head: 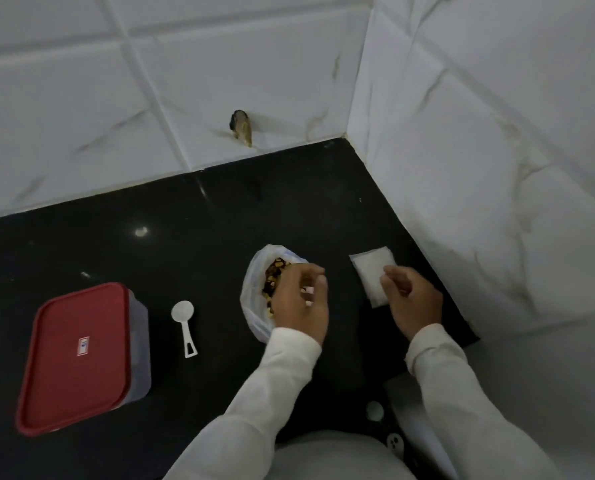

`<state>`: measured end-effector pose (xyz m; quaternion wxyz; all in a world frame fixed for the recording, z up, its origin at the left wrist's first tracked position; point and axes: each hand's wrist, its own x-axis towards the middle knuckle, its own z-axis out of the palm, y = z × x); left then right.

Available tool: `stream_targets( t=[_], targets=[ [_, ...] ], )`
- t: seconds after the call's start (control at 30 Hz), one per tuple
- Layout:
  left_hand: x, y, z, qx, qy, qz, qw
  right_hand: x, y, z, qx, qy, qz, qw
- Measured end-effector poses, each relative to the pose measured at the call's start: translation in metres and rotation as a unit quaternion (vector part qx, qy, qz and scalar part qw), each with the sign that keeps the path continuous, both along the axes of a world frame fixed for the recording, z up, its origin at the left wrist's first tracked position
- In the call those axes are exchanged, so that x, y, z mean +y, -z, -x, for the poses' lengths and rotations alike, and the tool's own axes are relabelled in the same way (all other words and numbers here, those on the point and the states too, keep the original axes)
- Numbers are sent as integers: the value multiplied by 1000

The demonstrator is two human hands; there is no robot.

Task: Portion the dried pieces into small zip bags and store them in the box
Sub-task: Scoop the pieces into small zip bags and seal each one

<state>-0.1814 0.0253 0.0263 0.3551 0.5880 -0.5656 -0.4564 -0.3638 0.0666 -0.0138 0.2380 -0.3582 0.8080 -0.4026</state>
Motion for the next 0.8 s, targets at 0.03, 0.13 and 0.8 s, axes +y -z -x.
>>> stream_targets(
  t=[0.03,0.13,0.8],
  targets=[
    [0,2,16,16,28,-44,999,0,2,12,29,-2,0,1000],
    [-3,24,59,16,54,-135,989,-3,13,40,115,-31,-39,992],
    [-19,53,106,-45,58,-236,969,-17,37,56,-19,-42,-86,995]
  ],
)
